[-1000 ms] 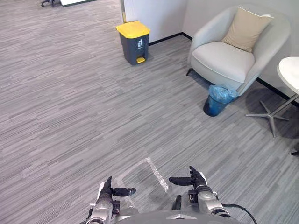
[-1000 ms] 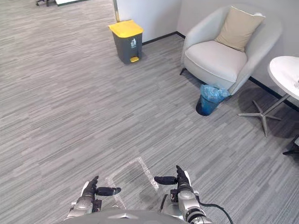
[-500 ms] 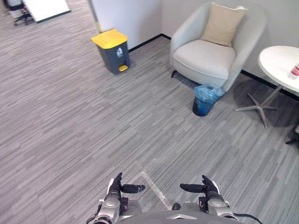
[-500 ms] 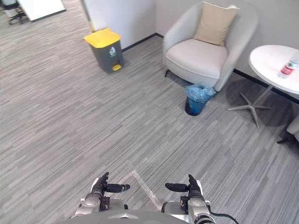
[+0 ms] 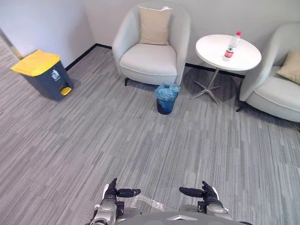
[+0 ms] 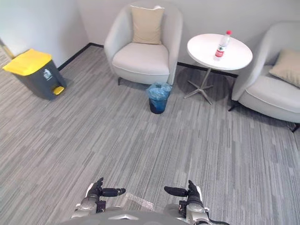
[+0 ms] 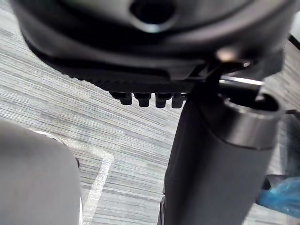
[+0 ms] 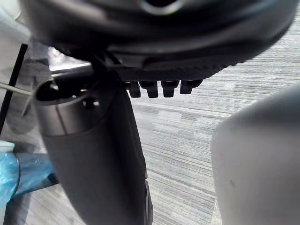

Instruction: Organize the slippers on the shoe rack

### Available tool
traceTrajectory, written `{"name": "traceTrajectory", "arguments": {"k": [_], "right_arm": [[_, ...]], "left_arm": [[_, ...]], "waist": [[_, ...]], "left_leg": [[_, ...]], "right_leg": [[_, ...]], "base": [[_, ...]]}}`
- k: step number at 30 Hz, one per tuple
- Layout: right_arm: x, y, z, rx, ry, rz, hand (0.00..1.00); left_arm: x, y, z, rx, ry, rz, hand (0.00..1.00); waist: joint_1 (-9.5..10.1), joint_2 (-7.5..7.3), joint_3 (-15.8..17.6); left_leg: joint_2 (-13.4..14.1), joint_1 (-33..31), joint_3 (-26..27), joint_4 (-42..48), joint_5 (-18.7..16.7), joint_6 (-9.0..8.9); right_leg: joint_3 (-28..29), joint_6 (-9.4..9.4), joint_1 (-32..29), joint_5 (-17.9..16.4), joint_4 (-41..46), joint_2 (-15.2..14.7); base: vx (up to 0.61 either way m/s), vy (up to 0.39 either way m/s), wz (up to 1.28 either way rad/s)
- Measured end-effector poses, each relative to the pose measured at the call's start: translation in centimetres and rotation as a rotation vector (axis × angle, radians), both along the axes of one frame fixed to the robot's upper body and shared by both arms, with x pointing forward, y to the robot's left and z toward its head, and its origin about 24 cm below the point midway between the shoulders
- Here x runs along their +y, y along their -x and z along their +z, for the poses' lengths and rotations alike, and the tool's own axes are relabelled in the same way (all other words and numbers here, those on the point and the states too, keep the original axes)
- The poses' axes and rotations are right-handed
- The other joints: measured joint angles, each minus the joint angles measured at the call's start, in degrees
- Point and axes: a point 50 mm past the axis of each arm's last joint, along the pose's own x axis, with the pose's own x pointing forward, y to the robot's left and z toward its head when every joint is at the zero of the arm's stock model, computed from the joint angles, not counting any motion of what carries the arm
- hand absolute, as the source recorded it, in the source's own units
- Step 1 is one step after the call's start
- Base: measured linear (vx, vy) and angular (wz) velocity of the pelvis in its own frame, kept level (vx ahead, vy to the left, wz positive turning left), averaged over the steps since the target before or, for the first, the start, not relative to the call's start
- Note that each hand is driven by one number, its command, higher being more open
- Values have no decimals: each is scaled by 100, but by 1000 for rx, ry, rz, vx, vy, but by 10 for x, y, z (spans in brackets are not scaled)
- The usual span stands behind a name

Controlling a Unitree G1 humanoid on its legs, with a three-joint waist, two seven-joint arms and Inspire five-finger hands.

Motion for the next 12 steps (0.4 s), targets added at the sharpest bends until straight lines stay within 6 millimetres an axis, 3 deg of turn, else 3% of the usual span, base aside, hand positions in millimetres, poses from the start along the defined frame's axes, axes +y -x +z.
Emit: {"name": "traceTrajectory", "arguments": {"k": [2,6,12], "right_arm": [[-3,-1,0,5,10,11,100],[-6,0,0,16,19,19,100],[-7,4,-2,38,22,18,100]], "left_arm": [[-4,1,-1,2,9,-6,100],[-8,1,-1,5,19,-28,100],[-10,3,-2,10,29,-28,100]], "waist": [[-1,82,3],[-1,149,-26],[16,206,-67]], "left_leg": [[48,136,53,-102,1,0],[38,239,173,-160,3,-3],[98,334,289,-302,37,-31]], "right_leg": [[-799,-50,45,13,26,-47],[-709,-60,204,73,-372,67],[-556,-101,704,783,-1642,352]], "base": [[79,-90,-47],[41,-9,-25],[-13,5,-20]]}}
